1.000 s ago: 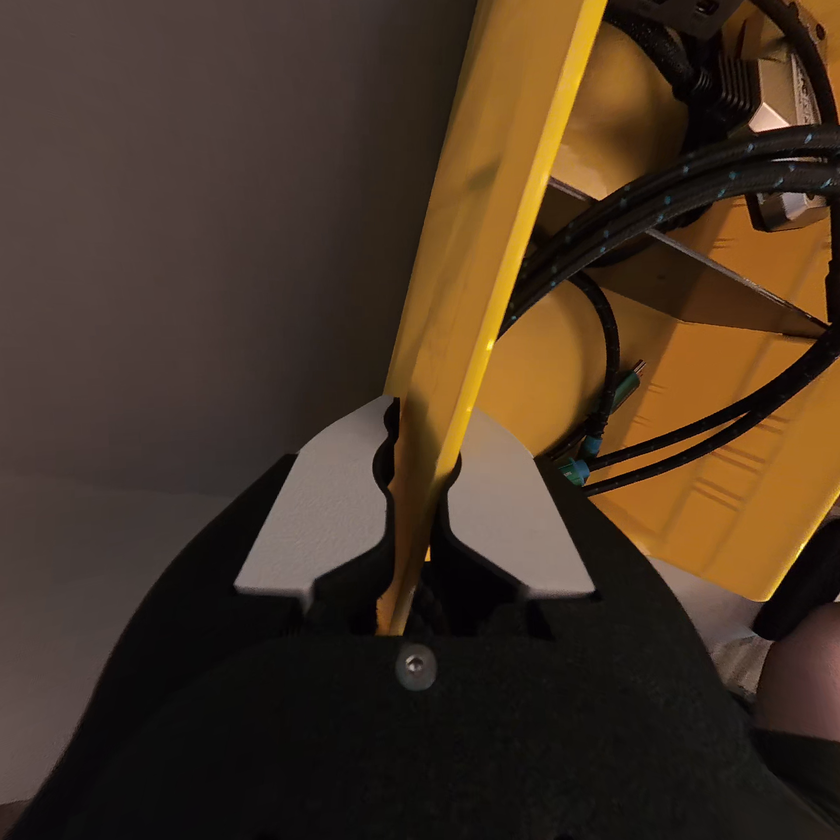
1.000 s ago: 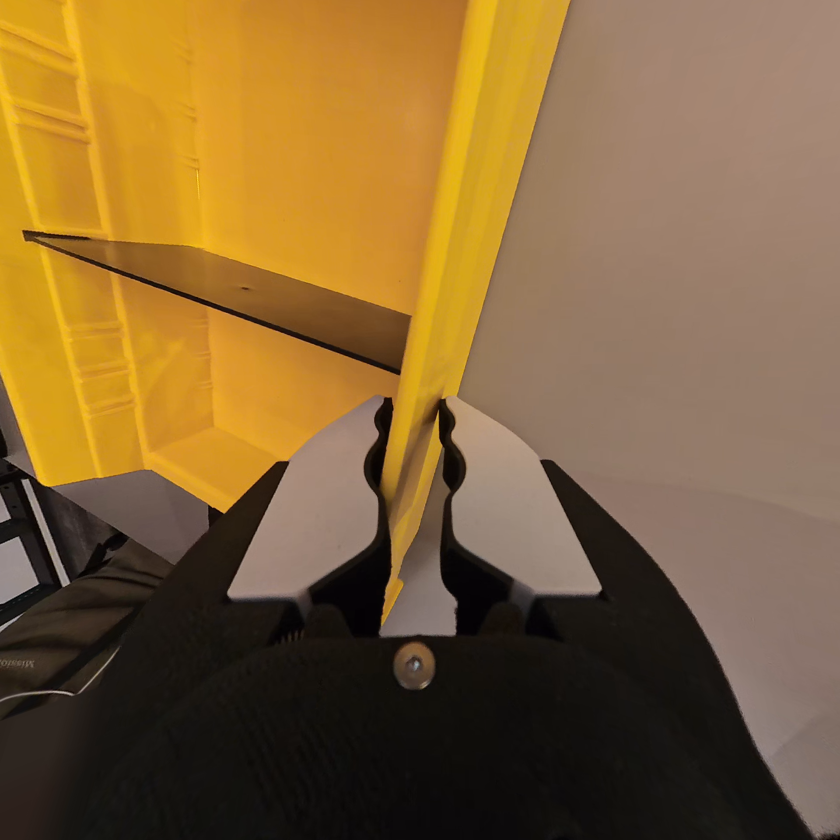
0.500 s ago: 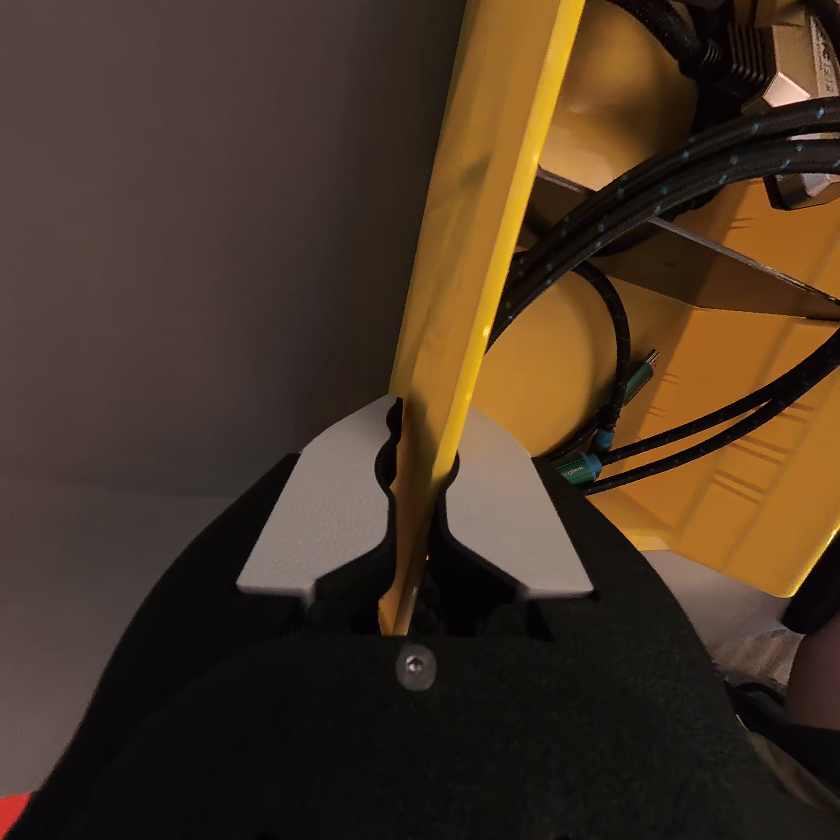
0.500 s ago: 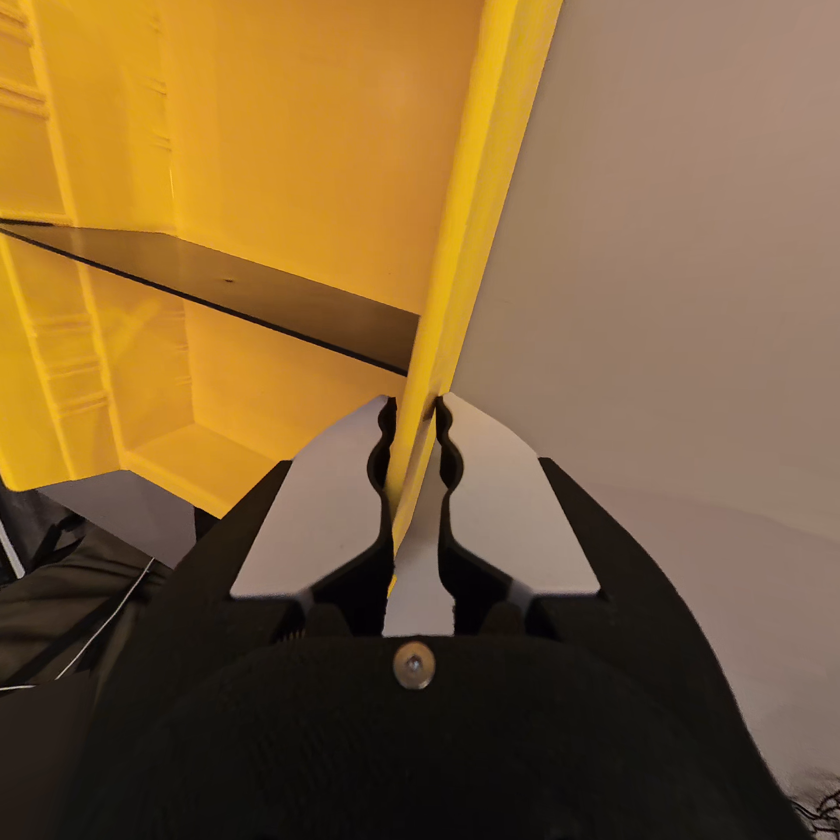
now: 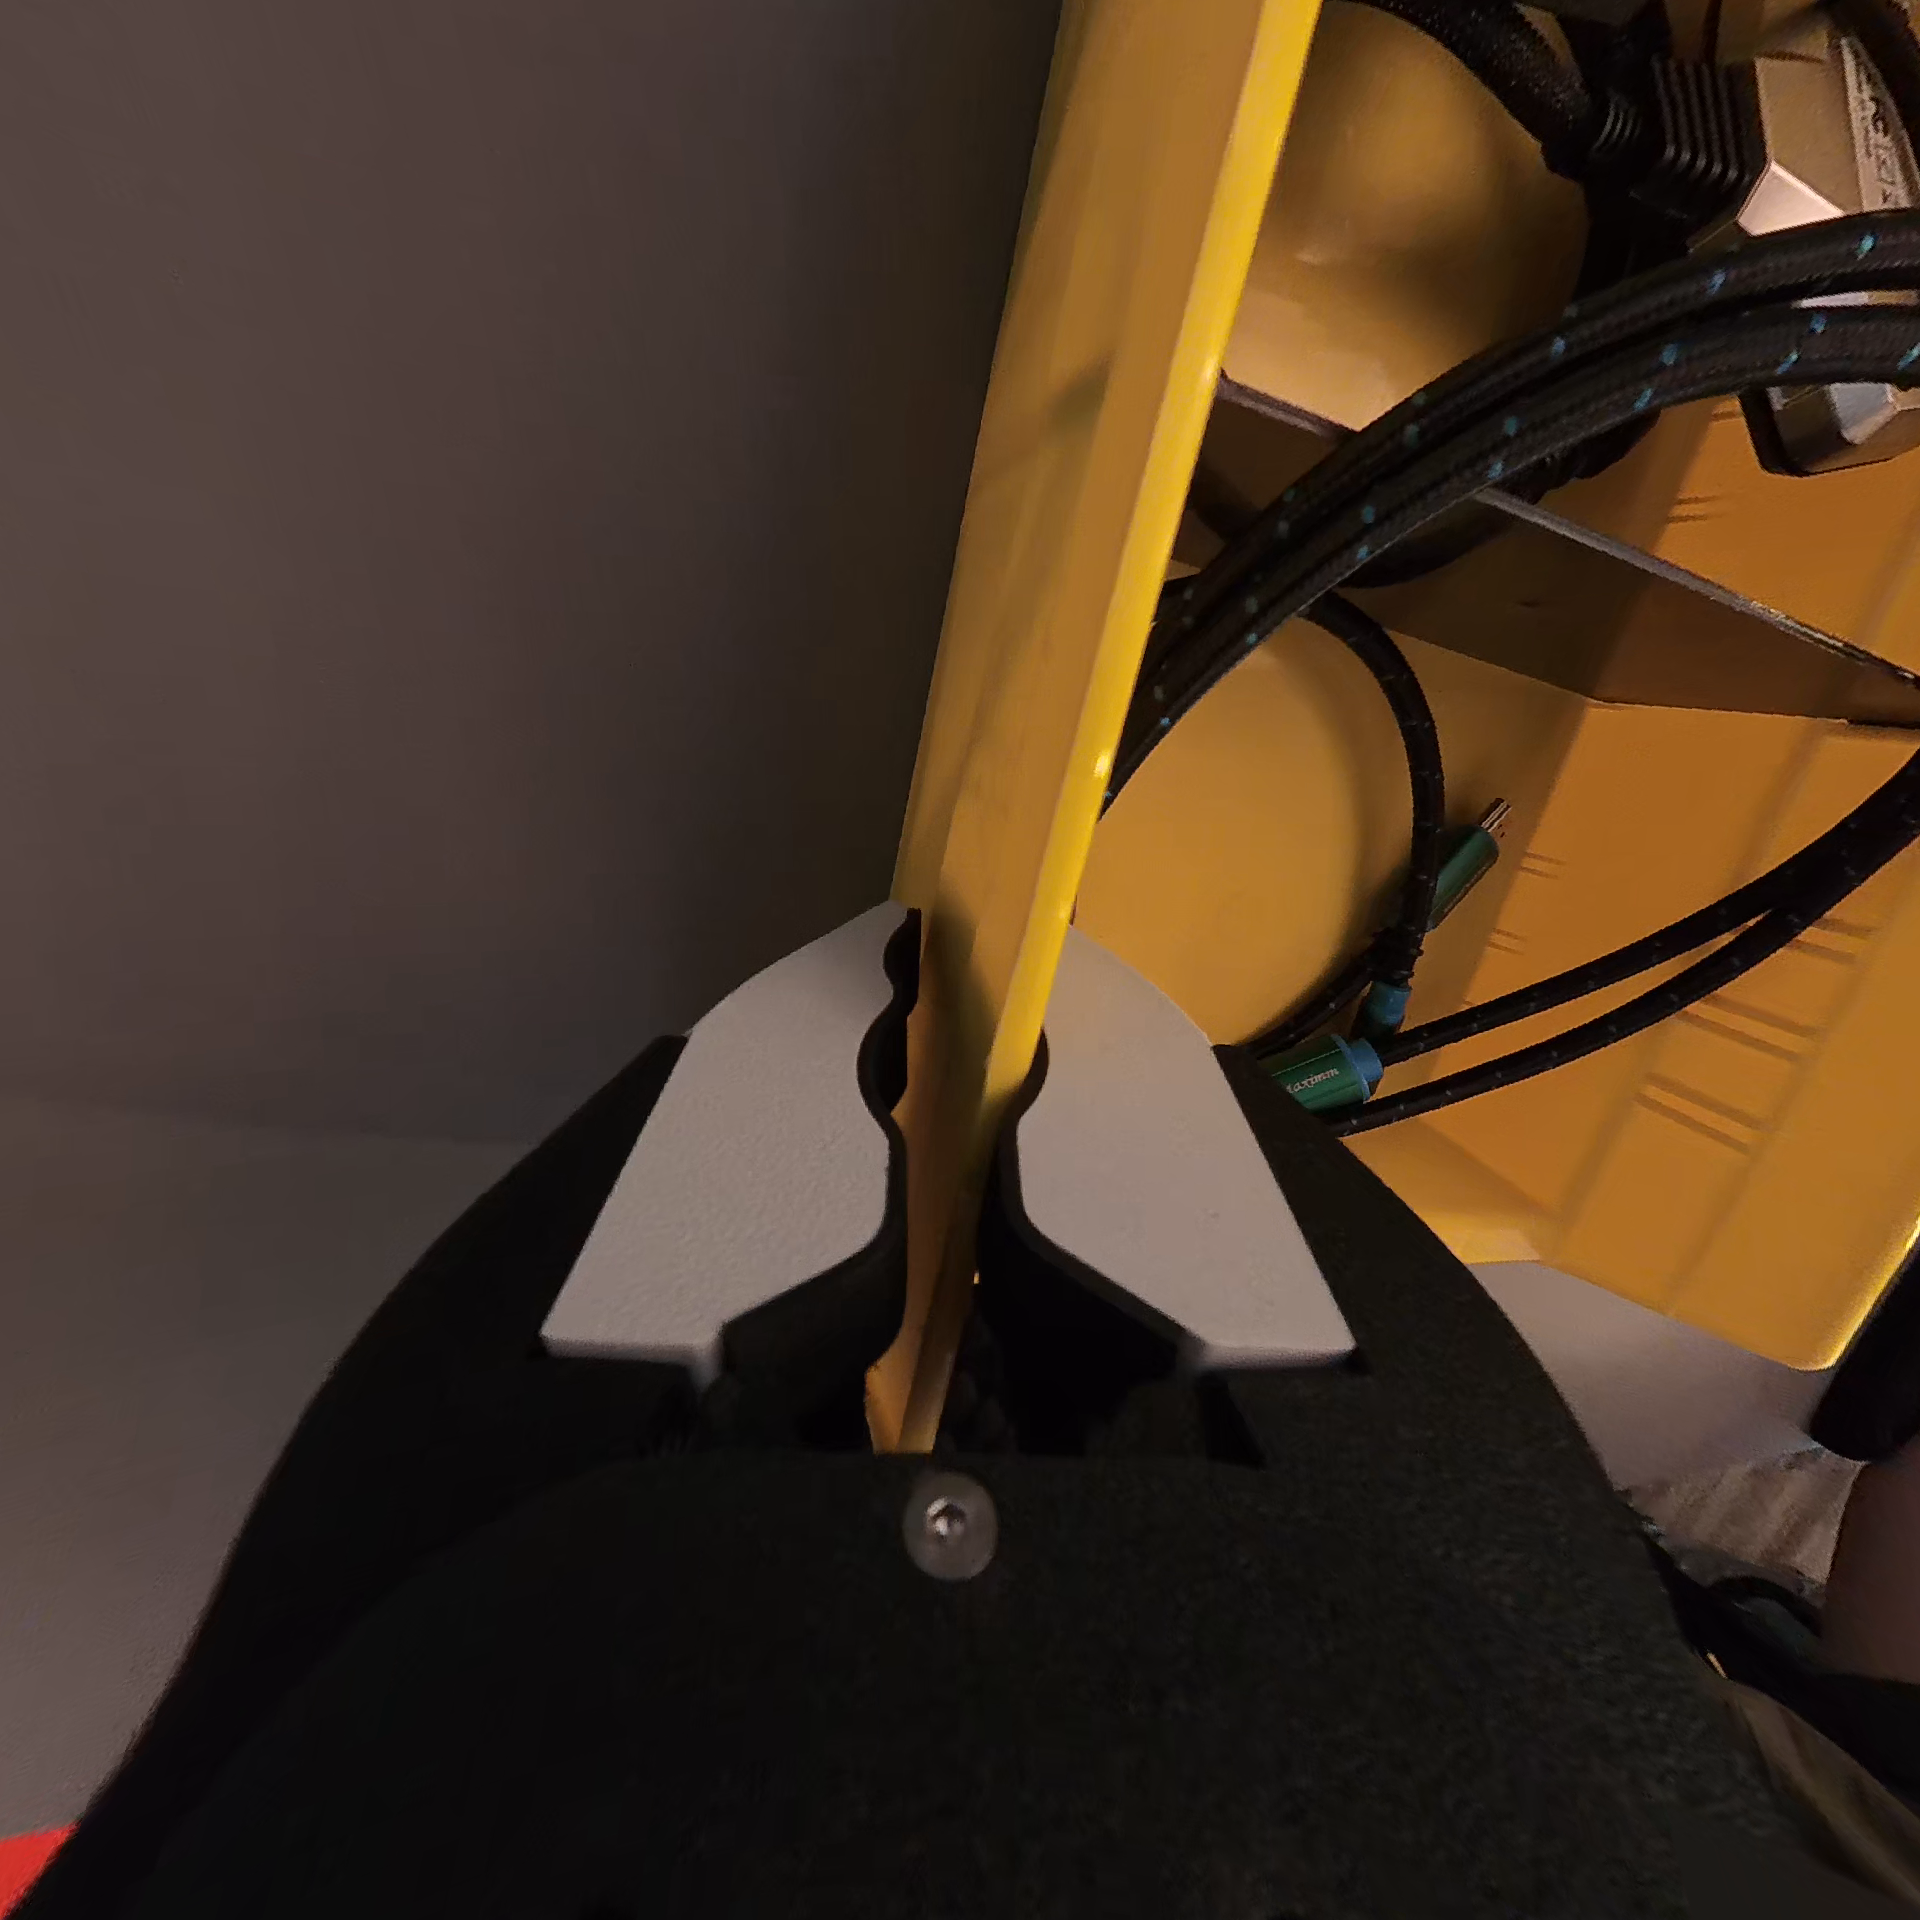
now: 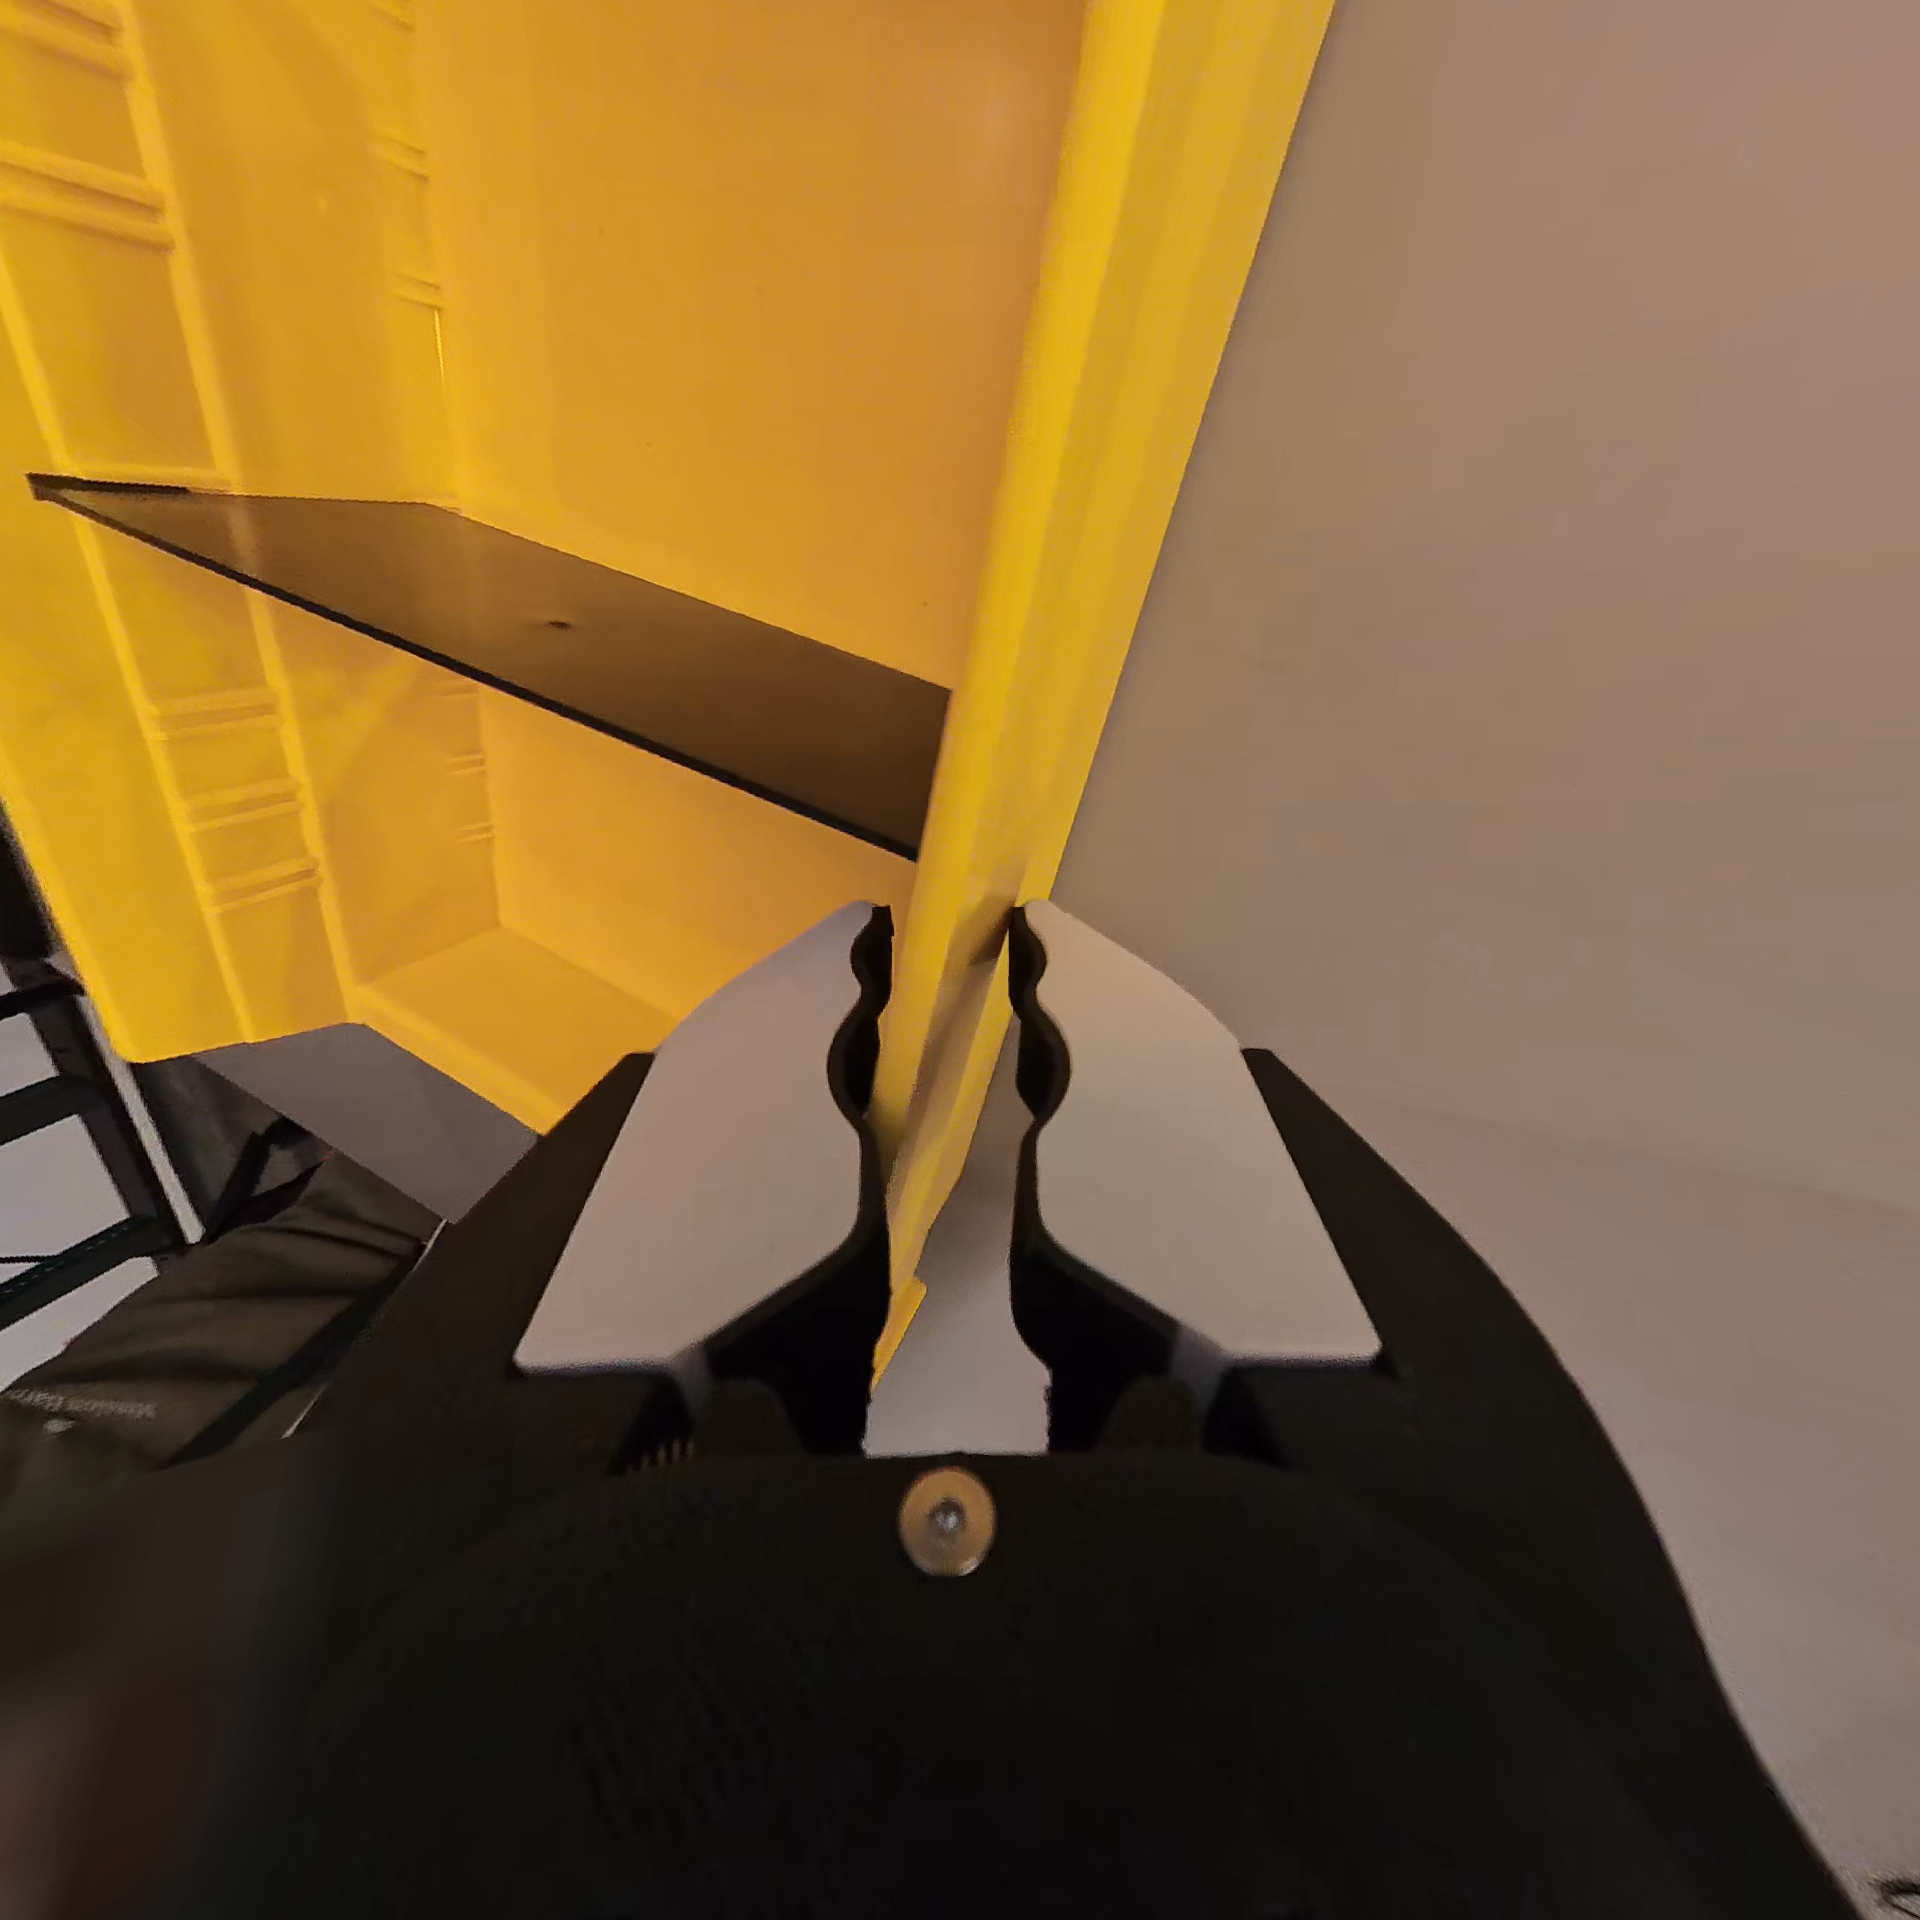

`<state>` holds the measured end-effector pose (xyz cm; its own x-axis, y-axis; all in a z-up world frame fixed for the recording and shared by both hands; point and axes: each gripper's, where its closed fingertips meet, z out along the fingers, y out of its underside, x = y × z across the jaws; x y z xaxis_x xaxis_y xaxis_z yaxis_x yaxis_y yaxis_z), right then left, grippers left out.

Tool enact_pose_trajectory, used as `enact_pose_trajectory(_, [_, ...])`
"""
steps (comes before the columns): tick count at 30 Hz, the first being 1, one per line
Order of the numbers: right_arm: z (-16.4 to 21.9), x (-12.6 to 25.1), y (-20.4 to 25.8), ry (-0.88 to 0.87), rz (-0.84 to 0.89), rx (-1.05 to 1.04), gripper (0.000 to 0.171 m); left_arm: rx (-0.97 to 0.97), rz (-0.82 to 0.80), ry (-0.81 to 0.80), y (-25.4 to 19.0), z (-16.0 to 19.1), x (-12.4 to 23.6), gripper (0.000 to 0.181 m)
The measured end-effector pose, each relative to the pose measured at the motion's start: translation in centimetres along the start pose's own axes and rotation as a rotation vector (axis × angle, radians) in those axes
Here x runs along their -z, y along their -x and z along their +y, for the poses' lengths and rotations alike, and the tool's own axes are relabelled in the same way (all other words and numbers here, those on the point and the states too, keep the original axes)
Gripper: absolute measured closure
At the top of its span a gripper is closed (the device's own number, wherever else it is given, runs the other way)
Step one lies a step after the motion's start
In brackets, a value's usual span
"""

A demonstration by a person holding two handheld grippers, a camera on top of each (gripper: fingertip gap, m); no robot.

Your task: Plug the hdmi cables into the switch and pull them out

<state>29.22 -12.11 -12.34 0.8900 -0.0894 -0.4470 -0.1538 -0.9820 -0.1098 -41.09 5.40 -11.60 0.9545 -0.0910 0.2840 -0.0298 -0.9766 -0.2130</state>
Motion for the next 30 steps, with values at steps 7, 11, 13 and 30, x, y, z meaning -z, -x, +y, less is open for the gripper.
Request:
enact_pose_trajectory(7, [-0.3,0.3,0.3,-0.038,-0.090,-0.050,0.144,-0.006,0.054,-0.007,-0.2,0.1,0.4,0.169])
enact_pose_trajectory(11, [-1.6,1.7,0.4,-0.144,-0.102,-0.067,0.143,-0.046,0.084,-0.028,-0.4,-0.2,1.2,0.166])
enact_pose_trajectory(13, [-2.5,3.0,0.4,-0.224,-0.112,-0.083,0.143,-0.079,0.090,-0.063,-0.7,-0.6,2.1,0.168])
enact_pose_trajectory(30, [-5.4,25.2,11.4,-1.350,0.351,0.420,0.133,-0.630,0.120,-0.968,-9.6,-6.2,19.8,0.135])
